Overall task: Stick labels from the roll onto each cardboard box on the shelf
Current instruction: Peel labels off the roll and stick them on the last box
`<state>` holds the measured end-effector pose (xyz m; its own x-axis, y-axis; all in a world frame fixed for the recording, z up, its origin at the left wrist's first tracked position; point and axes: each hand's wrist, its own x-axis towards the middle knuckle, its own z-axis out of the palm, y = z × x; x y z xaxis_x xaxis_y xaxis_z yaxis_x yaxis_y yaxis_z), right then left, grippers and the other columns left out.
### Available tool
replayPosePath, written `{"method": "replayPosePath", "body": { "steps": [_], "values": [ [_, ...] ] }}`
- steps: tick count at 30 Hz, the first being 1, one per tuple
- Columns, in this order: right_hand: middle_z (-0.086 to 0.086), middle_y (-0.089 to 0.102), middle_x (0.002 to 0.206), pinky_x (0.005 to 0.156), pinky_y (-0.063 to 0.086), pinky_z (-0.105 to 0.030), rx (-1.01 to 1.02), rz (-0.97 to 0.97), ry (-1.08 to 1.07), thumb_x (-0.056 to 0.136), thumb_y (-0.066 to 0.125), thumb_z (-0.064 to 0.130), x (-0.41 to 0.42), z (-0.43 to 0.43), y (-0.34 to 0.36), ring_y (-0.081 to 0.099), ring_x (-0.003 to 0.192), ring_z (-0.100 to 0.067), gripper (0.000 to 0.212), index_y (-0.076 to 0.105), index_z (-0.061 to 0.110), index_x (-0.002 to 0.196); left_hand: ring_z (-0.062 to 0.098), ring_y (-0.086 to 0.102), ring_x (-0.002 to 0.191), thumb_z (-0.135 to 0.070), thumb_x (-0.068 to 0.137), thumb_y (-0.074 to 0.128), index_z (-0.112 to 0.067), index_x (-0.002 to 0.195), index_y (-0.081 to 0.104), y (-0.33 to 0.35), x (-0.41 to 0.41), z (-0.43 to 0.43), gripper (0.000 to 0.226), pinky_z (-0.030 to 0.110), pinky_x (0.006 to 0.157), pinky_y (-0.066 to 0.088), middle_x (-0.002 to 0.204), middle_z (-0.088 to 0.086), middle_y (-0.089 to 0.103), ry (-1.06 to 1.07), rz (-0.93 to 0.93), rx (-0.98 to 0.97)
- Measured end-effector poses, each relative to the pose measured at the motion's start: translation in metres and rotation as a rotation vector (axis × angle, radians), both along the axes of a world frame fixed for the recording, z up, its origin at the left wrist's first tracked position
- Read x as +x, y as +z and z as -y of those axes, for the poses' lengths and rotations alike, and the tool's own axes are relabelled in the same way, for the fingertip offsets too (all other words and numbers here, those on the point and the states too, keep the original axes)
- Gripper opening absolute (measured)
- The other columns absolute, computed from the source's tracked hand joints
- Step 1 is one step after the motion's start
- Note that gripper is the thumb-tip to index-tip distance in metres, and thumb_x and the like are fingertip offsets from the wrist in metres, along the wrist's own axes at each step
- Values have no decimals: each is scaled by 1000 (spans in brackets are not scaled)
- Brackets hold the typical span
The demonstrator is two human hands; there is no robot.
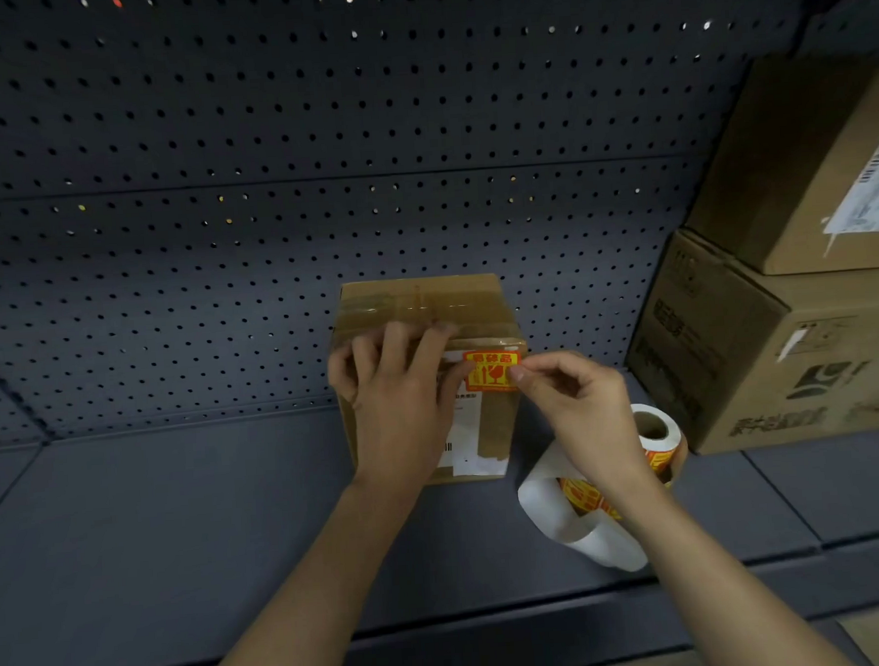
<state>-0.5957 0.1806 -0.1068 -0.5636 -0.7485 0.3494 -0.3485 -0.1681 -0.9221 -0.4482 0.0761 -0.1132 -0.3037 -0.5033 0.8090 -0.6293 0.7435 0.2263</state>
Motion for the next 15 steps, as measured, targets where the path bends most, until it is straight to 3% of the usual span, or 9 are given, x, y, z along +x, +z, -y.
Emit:
{"method": "replayPosePath", "body": {
  "steps": [4,9,15],
  "values": [
    [0,72,89,79,58,-29,3,-55,-22,86,75,19,-2,-2,0,69,85,-15,6,76,23,90,25,44,97,-45,87,68,-28,116,58,-1,0,1,36,52,87,41,106,1,58,-4,-3,0],
    [1,70,83,75,56,-27,-10,-125,-60,85,76,20,0,-2,1,67,79,-16,7,74,27,85,27,47,95,-44,86,69,-25,114,65,1,0,0,34,49,89,38,106,2,59,9,6,-9],
    [-3,67,74,66,51,-21,-28,-152,-128,85,76,25,-6,-4,5,63,72,-19,9,72,17,82,25,45,95,-42,85,72,-25,114,66,2,1,-1,35,47,87,38,107,1,59,3,9,-8]
  ]
}}
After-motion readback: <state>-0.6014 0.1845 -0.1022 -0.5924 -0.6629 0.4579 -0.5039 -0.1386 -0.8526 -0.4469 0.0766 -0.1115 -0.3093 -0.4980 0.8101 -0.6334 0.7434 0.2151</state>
